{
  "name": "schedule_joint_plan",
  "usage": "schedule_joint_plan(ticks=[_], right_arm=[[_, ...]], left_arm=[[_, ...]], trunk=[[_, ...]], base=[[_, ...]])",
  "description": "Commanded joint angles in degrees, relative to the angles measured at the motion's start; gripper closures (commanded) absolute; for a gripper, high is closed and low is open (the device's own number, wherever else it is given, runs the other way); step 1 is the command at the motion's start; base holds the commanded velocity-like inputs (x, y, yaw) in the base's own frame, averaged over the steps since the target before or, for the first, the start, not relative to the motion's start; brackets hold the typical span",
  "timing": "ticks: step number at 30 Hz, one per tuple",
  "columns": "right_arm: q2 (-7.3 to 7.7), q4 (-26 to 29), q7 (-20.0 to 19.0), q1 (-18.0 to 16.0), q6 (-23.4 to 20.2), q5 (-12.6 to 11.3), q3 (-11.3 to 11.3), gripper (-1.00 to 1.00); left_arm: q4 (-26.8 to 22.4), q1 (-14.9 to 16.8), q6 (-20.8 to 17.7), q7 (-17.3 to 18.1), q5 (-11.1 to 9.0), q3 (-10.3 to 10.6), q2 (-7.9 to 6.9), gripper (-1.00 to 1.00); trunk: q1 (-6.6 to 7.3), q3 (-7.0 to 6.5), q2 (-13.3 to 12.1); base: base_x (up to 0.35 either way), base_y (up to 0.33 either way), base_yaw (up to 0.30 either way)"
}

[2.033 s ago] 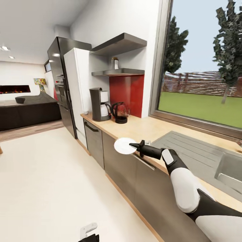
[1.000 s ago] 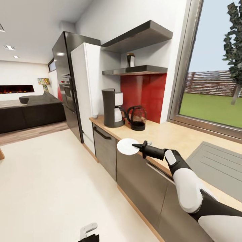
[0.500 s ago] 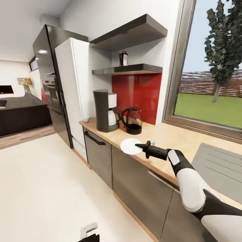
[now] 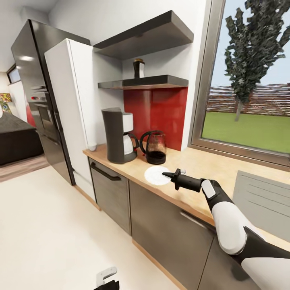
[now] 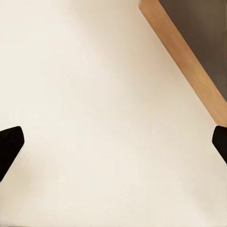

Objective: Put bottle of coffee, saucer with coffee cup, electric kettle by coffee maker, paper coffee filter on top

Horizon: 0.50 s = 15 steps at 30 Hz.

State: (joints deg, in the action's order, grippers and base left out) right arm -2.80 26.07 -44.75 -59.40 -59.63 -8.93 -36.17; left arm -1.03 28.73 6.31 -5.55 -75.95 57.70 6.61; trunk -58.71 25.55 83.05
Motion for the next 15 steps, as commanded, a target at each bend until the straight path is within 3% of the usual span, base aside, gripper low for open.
schedule_joint_plan(ticks=[1,15], right_arm=[[-0.09,0.00,-0.07,-0.04,-0.37,-0.03,-0.39,1.00],[0.33,0.09,0.06,0.58,-0.37,-0.03,-0.46,1.00]], left_arm=[[-0.11,0.01,0.13,-0.34,-0.34,0.48,-0.02,-1.00],[-0.11,0.01,0.14,-0.34,-0.34,0.48,-0.02,-1.00]], trunk=[[-0.02,0.06,0.03],[-0.02,0.06,0.03]], base=[[0.176,0.245,-0.190],[0.173,0.246,-0.144]])
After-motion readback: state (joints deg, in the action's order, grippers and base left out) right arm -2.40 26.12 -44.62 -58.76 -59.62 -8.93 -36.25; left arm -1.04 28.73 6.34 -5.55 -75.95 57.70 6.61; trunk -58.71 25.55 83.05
